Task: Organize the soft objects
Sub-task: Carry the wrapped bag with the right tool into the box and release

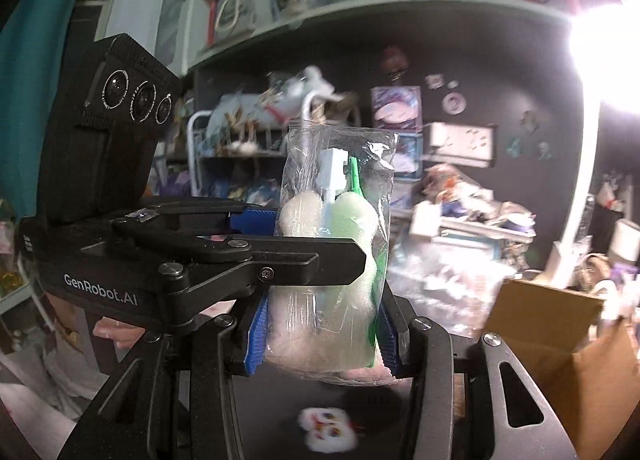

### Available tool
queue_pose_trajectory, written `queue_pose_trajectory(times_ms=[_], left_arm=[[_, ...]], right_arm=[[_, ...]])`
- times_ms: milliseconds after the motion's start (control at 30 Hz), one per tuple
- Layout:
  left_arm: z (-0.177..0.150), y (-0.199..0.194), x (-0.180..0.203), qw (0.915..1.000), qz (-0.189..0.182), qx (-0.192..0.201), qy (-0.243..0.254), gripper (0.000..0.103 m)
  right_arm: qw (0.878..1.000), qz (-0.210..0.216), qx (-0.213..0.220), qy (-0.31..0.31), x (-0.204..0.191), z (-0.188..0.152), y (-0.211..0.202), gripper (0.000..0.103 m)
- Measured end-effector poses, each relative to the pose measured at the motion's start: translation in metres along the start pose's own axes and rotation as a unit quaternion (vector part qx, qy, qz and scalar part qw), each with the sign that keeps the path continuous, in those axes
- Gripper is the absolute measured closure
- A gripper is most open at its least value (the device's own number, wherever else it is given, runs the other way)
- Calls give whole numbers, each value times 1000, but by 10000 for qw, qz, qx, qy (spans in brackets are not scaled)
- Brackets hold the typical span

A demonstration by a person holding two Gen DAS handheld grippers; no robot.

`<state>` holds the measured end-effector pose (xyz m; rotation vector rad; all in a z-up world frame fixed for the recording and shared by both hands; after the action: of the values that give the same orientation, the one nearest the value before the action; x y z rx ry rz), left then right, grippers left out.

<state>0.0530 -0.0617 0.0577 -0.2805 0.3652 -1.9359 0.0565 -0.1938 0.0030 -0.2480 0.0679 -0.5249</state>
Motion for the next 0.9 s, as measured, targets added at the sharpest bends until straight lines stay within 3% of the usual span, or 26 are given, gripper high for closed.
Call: queue_pose_trajectory(times_ms=[367, 800, 900], left_arm=[[29, 59, 68, 9977, -399, -246, 480, 56], [26, 129, 103, 9903, -477, -1069, 752, 56], [24, 134, 106, 9891, -437, -1133, 833, 47]], right_arm=[[9972, -657, 90, 344, 58, -11, -55, 62], [9896, -1086, -604, 720, 115, -42, -63, 61], [9875, -1239, -723, 656, 117, -45, -64, 55]])
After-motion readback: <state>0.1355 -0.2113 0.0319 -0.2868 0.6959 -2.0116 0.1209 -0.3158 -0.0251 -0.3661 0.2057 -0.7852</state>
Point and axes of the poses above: each gripper's, at about its wrist camera, not at the fingertips, and y roughly the way its jaws point, x to its right, z to its top, the point moved 2 cm from there along y, roughly the way its jaws point, and after that the axes turned 11 degrees about z, right-handed, at the moved point
